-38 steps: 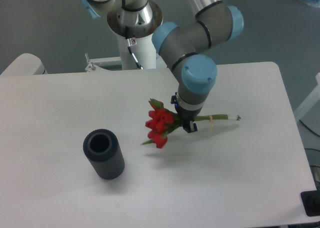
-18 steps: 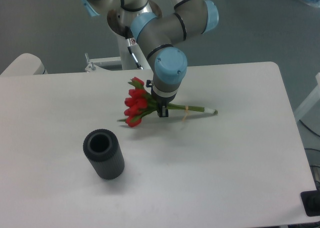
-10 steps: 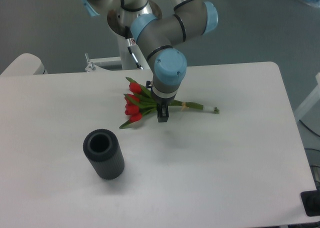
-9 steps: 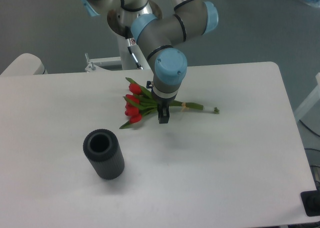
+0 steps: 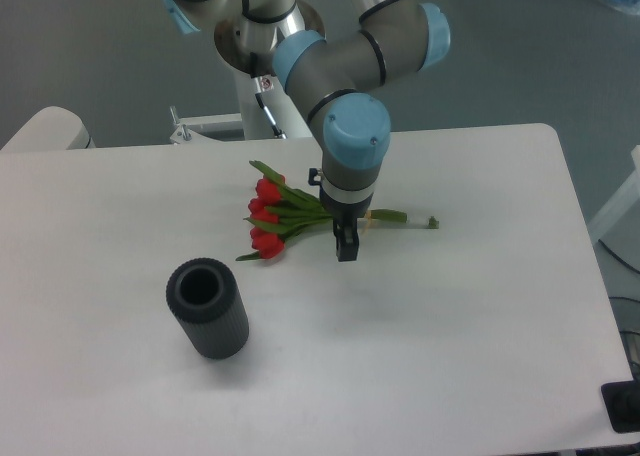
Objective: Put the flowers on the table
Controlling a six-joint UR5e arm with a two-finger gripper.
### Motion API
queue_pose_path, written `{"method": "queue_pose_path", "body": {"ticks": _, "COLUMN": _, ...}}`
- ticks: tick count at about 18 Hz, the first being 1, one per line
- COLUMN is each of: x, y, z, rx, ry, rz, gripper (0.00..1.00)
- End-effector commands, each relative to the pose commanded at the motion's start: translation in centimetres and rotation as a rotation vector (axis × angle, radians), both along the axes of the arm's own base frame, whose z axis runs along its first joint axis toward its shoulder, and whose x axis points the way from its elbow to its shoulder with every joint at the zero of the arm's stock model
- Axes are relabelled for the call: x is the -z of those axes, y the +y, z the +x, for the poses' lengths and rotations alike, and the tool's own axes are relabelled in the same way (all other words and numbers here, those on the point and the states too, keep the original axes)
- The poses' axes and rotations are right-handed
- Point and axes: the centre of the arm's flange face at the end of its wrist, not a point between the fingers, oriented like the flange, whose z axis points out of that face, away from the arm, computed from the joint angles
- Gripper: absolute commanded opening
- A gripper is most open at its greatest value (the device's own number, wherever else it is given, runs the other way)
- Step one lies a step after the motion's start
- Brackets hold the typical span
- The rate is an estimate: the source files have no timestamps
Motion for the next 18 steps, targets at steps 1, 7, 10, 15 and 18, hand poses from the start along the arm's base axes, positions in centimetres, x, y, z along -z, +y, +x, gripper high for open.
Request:
{"method": "queue_pose_path", "body": {"ticks": 1, "x": -0.2, "y": 0.2, "z": -0.9, "rx": -0.014, "ry": 0.006, "rz": 0.006, "gripper": 1.0}}
{"method": "queue_pose_path", "body": {"ticks": 7, "x": 0.4, "y": 3.1, "z": -4.6, "rx": -0.229, "ry": 0.019, "rz": 0.025, "gripper": 1.0}}
{"method": "queue_pose_path", "body": {"ticks": 10, "x": 0.7, "y": 4.3, "z": -6.2, "rx": -0.269, "ry": 0.022, "rz": 0.039, "gripper": 1.0}}
{"method": "queue_pose_path", "body": {"ticks": 15, "x": 2.4, "y": 6.0, "z": -8.1, "rx": -0.413, "ry": 0.02, "rz": 0.037, "gripper": 1.0}}
{"method": "queue_pose_path", "body": {"ticks": 18, "x": 2.5, "y": 6.7, "z": -8.9, "rx": -0.435, "ry": 0.023, "rz": 0.049, "gripper": 1.0}}
